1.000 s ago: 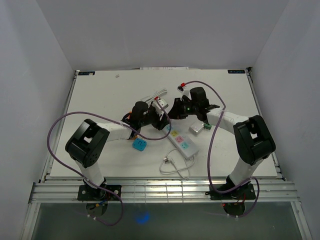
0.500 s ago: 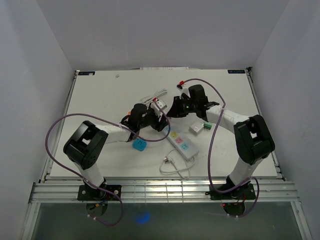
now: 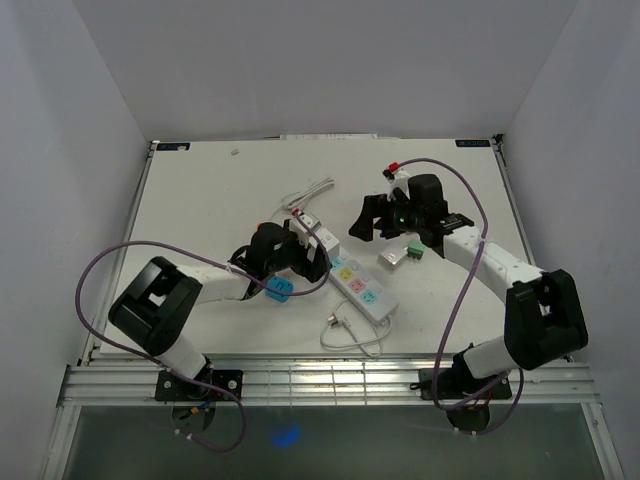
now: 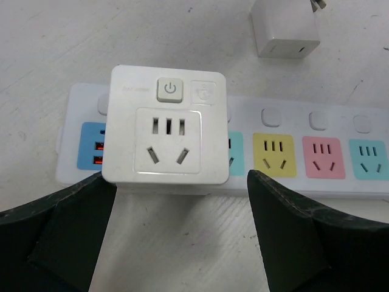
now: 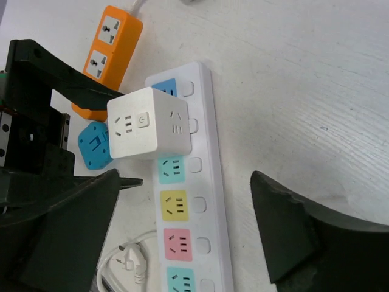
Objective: Insert the plug
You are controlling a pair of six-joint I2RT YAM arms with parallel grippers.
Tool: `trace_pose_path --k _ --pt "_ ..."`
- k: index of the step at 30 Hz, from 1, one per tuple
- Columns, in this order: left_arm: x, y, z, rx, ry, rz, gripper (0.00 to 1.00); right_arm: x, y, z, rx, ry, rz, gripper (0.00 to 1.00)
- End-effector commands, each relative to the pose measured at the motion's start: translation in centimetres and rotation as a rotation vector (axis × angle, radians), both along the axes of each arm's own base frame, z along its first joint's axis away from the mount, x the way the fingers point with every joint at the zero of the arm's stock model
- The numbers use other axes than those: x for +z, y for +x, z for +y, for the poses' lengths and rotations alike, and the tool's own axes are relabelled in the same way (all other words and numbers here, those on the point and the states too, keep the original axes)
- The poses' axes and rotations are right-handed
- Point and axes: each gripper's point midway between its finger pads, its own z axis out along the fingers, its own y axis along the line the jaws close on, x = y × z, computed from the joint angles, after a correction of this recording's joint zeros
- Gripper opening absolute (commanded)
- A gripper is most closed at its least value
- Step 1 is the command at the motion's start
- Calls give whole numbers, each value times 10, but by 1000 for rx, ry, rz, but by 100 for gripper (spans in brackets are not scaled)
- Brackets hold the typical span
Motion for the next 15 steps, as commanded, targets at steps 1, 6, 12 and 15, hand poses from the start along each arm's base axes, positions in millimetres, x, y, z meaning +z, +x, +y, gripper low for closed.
trace_pose_path --k 1,6,12,15 --pt "41 -2 1 48 -102 -47 98 15 -6 -12 5 -31 -115 98" --pt "74 -14 14 99 -198 -84 98 5 -27 -21 56 -58 -172 89" --pt "98 -22 31 214 -275 -10 98 -28 -49 -17 128 -139 -152 89" --pt "106 -20 45 308 -280 32 98 -36 -54 -12 151 -189 -171 89"
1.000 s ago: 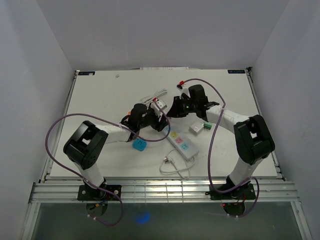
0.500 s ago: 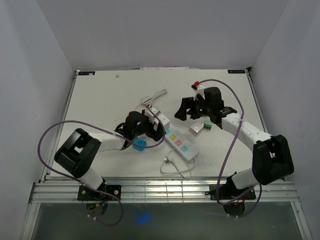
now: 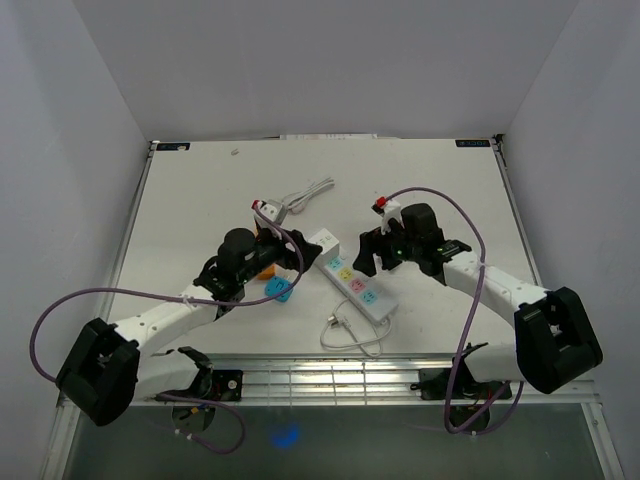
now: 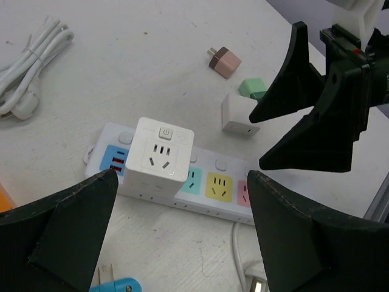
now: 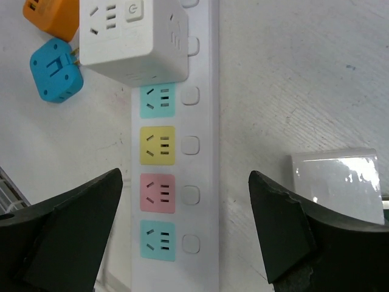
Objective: Insert the plug
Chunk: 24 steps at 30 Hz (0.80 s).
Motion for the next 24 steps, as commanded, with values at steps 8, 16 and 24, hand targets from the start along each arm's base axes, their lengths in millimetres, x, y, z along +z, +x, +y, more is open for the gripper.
trace_pose_path --k 8,16,24 --pt "8 13 53 333 -4 290 98 0 9 35 93 -45 -141 89" --pt "27 15 90 402 -87 365 98 21 35 86 135 -99 -218 89" --pt "37 16 108 428 -73 350 98 8 56 111 122 -167 -230 90"
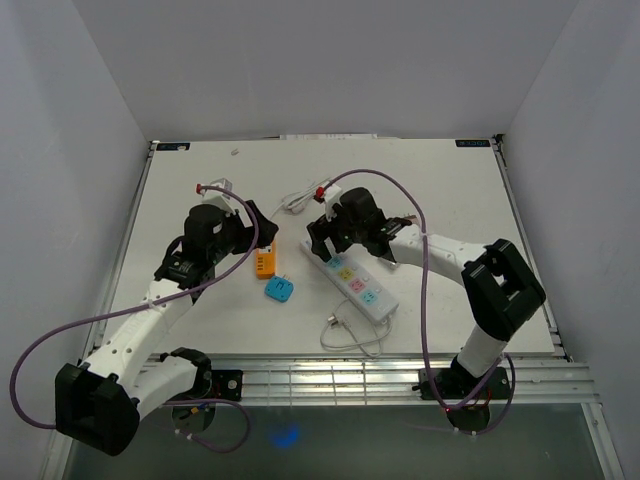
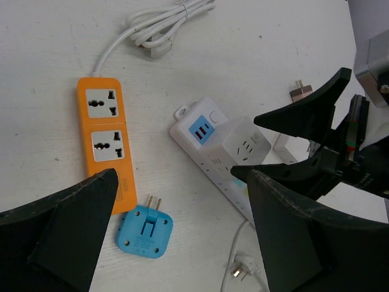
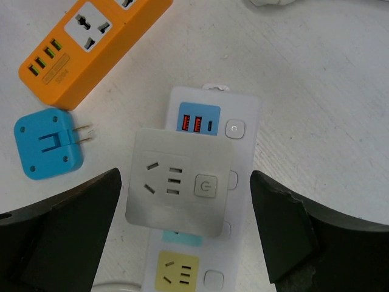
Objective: Insert the plug
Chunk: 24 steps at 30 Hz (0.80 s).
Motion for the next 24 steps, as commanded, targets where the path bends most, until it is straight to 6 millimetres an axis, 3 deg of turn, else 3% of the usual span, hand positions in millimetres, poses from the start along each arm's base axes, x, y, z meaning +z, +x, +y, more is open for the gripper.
trace_pose_path --k 1,3,5,6,7,11,14,15,17,18,20,24 --pt "17 -3 0 -22 2 -20 98 -1 16 6 -37 -39 -35 92" --pt "15 -3 2 -24 16 -13 98 -8 17 3 -62 -69 -17 97" --pt "16 -2 2 -27 22 -15 98 -13 20 3 -72 -82 -11 87" --pt "16 -1 2 -28 28 -17 98 -13 21 3 -76 -84 -13 76" --pt "18 -1 3 -26 29 -21 98 -15 21 3 -75 -86 -9 71" --pt "22 1 4 -32 44 -41 98 -11 36 -3 -168 -95 -41 54" --pt "22 1 5 -37 57 -39 98 -7 52 -12 -240 -108 -56 50" --pt "21 1 6 -37 61 -37 98 2 64 -15 -272 -102 -74 49" --pt "20 2 7 -37 71 -38 98 0 77 -19 -314 -107 -54 49" --pt "19 2 8 -34 75 -39 98 11 93 -22 -344 -82 -66 49" --pt "18 2 8 -37 77 -42 98 1 108 -26 -384 -101 -45 49" --pt "17 2 10 -29 79 -42 98 -2 150 -41 -488 -104 -62 49"
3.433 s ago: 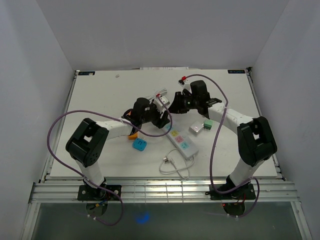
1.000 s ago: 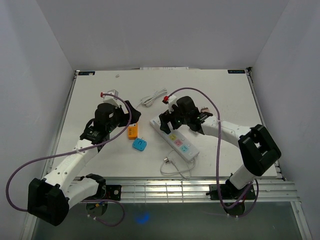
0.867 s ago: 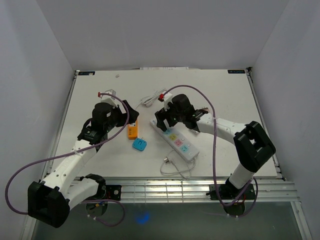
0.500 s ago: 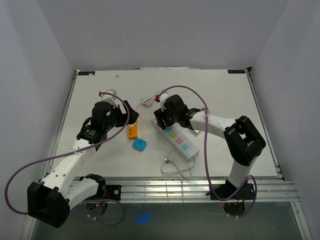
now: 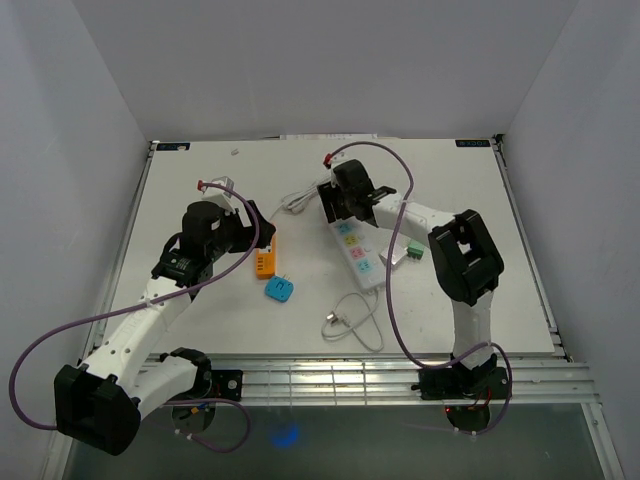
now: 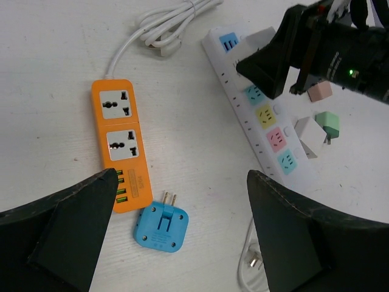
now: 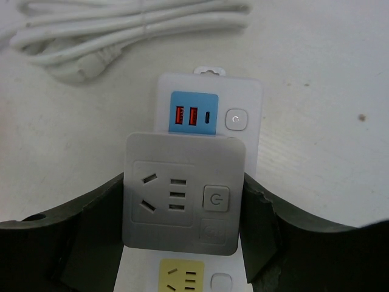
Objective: Insert the plug
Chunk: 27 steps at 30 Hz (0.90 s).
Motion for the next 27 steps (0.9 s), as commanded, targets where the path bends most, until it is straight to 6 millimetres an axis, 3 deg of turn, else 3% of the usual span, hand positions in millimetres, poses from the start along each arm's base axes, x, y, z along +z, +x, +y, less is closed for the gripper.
trace_pose_path --k 1,4,7,8,11,16,17,24,25,26,27 --pt "13 4 3 5 3 -34 98 23 51 -13 -131 27 -85 49" --pt "15 4 6 13 12 -40 98 17 74 -23 -175 55 -74 51" --pt "17 4 8 18 24 -41 98 11 91 -37 -195 100 -35 68" --pt "17 5 11 39 25 -42 98 17 97 -42 -204 110 -43 79" --pt "16 5 14 70 10 -30 98 37 97 -38 -150 137 -77 94" --pt "23 1 5 48 -53 -8 98 78 83 -17 29 230 -128 98" --pt "28 1 3 39 -67 -14 98 86 83 -16 42 241 -151 92" --pt "49 1 4 53 -84 -43 98 129 61 -41 -1 252 -239 89" --pt "50 1 5 56 -85 -46 98 117 53 -46 -18 249 -206 89" --pt "51 0 5 47 -80 -57 98 119 51 -52 -40 260 -210 89" --pt "53 -1 4 40 -81 -73 98 133 48 -57 -68 295 -234 89"
